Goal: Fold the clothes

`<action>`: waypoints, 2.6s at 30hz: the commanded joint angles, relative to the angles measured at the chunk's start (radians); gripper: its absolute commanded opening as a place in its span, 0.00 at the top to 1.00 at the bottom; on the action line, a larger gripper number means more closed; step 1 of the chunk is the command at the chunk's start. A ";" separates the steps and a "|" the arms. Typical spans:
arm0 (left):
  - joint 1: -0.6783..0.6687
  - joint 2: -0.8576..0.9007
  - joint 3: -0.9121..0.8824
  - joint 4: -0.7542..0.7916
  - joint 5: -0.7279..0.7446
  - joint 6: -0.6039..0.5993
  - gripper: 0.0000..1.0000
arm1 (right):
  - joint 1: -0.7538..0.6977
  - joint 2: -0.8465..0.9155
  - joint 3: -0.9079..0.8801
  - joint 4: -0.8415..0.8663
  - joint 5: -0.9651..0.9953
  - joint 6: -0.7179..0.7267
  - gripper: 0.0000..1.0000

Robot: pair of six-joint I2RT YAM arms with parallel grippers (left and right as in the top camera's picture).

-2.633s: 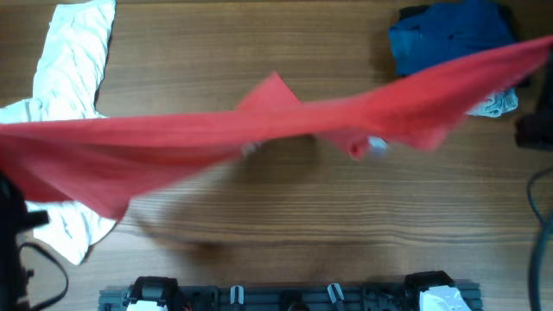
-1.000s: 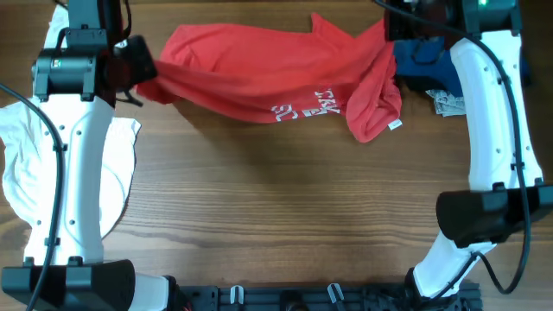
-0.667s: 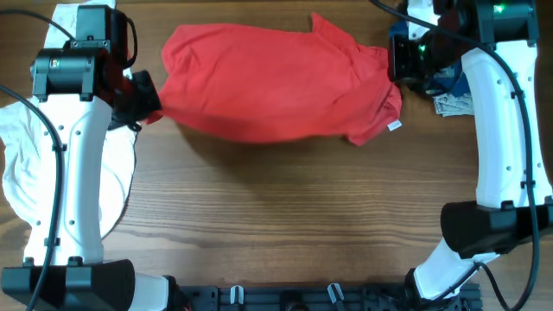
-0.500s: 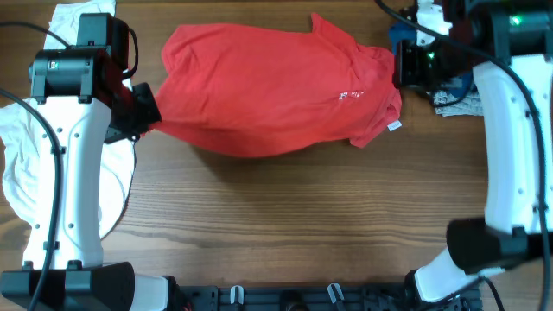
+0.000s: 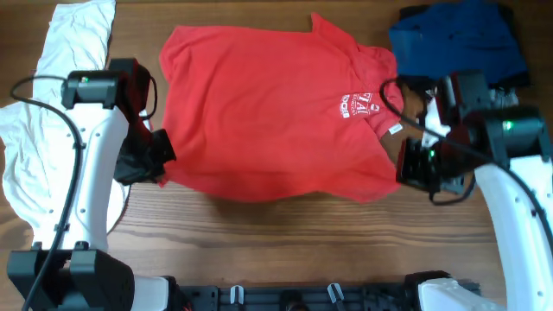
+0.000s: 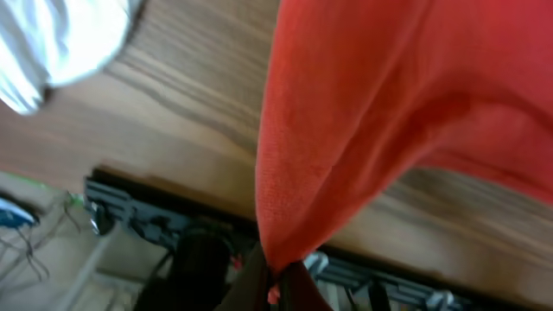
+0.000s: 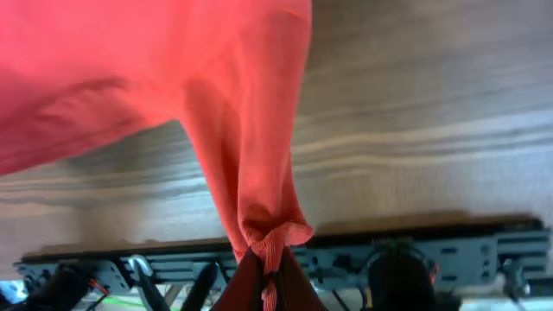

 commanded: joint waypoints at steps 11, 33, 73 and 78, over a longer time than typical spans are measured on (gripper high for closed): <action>0.005 -0.014 -0.230 0.109 0.136 -0.232 0.96 | 0.003 -0.016 -0.395 0.183 0.002 0.205 0.96; 0.319 -0.014 -0.266 0.270 -0.021 -0.343 0.96 | -0.215 -0.016 -0.487 0.407 0.117 0.279 0.96; 0.197 -0.014 -0.267 0.721 0.090 -0.042 0.09 | -0.193 0.366 -0.497 1.244 -0.052 0.097 0.66; 0.161 -0.014 -0.267 0.753 0.088 -0.042 0.10 | -0.181 0.467 -0.497 1.297 -0.030 0.100 0.69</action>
